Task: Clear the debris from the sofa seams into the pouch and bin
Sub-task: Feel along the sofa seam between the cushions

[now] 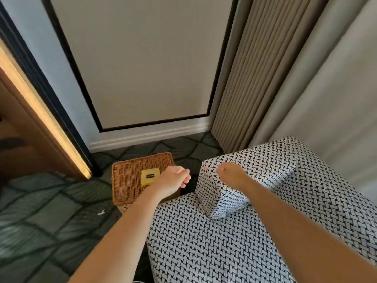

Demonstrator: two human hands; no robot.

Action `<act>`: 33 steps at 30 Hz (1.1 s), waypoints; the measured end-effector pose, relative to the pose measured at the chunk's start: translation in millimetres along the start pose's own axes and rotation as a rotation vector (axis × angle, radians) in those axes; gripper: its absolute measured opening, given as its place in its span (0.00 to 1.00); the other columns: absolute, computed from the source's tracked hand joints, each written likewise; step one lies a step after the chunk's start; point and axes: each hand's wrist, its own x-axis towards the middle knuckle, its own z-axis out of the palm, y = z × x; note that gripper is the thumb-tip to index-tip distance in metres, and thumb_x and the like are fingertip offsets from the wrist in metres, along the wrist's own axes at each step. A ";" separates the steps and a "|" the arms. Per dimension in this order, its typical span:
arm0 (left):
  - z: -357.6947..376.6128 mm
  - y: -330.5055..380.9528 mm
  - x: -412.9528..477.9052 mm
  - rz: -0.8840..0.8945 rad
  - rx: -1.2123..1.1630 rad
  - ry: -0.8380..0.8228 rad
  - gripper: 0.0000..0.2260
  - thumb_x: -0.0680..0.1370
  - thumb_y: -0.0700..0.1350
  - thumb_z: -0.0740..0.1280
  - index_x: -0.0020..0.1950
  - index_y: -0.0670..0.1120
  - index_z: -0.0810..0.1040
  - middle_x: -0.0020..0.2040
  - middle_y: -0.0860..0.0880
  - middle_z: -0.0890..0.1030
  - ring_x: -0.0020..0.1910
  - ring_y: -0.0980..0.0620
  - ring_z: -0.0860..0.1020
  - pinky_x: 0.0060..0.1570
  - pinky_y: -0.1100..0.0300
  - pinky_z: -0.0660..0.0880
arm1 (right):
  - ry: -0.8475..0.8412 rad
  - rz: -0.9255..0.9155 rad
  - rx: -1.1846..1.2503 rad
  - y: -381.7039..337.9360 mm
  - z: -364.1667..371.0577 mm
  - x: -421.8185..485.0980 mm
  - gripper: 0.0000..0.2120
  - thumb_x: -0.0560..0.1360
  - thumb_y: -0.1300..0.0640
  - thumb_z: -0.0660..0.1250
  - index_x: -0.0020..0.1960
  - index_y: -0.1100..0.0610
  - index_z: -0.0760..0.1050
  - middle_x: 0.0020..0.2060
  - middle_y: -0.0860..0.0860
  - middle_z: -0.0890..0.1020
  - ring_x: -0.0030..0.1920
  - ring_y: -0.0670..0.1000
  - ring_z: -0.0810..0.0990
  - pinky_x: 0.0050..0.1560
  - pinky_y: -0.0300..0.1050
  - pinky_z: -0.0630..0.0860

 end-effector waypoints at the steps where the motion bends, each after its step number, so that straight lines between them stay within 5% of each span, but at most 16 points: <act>1: 6.8 -4.8 11.4 0.001 -0.020 0.000 0.13 0.81 0.50 0.54 0.49 0.48 0.76 0.49 0.52 0.79 0.45 0.58 0.77 0.42 0.64 0.69 | 0.013 -0.017 -0.027 5.1 6.5 14.2 0.14 0.79 0.57 0.53 0.40 0.61 0.71 0.39 0.55 0.75 0.41 0.53 0.73 0.43 0.45 0.71; 8: 48.3 -52.3 67.2 -0.048 -0.078 0.069 0.12 0.81 0.50 0.55 0.48 0.49 0.76 0.48 0.52 0.79 0.45 0.58 0.77 0.39 0.64 0.69 | 0.029 -0.070 -0.081 54.5 55.6 65.8 0.15 0.80 0.51 0.53 0.39 0.56 0.70 0.35 0.51 0.76 0.37 0.51 0.74 0.41 0.47 0.74; 14: 87.3 -74.4 92.3 -0.038 -0.141 0.149 0.10 0.80 0.49 0.57 0.49 0.49 0.76 0.48 0.52 0.80 0.45 0.58 0.77 0.39 0.64 0.69 | 0.344 -0.242 -0.318 85.3 83.5 83.5 0.17 0.77 0.43 0.57 0.34 0.50 0.62 0.25 0.45 0.70 0.27 0.47 0.69 0.33 0.42 0.73; 21: 130.2 -98.0 62.7 -0.008 -0.143 0.310 0.10 0.80 0.48 0.58 0.54 0.48 0.76 0.48 0.53 0.79 0.45 0.59 0.77 0.40 0.66 0.70 | 0.527 -0.453 -0.247 97.7 94.0 80.3 0.14 0.76 0.50 0.60 0.34 0.51 0.62 0.25 0.45 0.67 0.26 0.47 0.66 0.29 0.40 0.67; 25: 173.6 -99.6 8.2 0.008 -0.100 0.422 0.09 0.80 0.48 0.58 0.54 0.48 0.76 0.49 0.51 0.80 0.45 0.60 0.78 0.38 0.68 0.70 | 0.420 -0.530 -0.181 114.3 93.0 45.0 0.07 0.76 0.52 0.61 0.43 0.53 0.66 0.34 0.46 0.72 0.33 0.48 0.72 0.28 0.40 0.65; 28: 210.1 -87.2 -30.5 -0.029 -0.032 0.472 0.12 0.81 0.50 0.56 0.51 0.48 0.77 0.49 0.51 0.80 0.47 0.56 0.78 0.43 0.63 0.72 | 0.194 -0.463 -0.125 144.7 96.1 1.7 0.09 0.78 0.48 0.57 0.49 0.54 0.68 0.40 0.49 0.76 0.40 0.51 0.77 0.38 0.45 0.75; 33: 264.2 -66.7 -78.8 -0.062 0.091 0.506 0.16 0.81 0.49 0.55 0.52 0.39 0.78 0.52 0.41 0.80 0.50 0.43 0.79 0.45 0.58 0.73 | 0.016 -0.449 -0.060 201.9 100.6 -63.4 0.14 0.79 0.49 0.56 0.52 0.57 0.74 0.35 0.48 0.76 0.33 0.46 0.73 0.43 0.44 0.77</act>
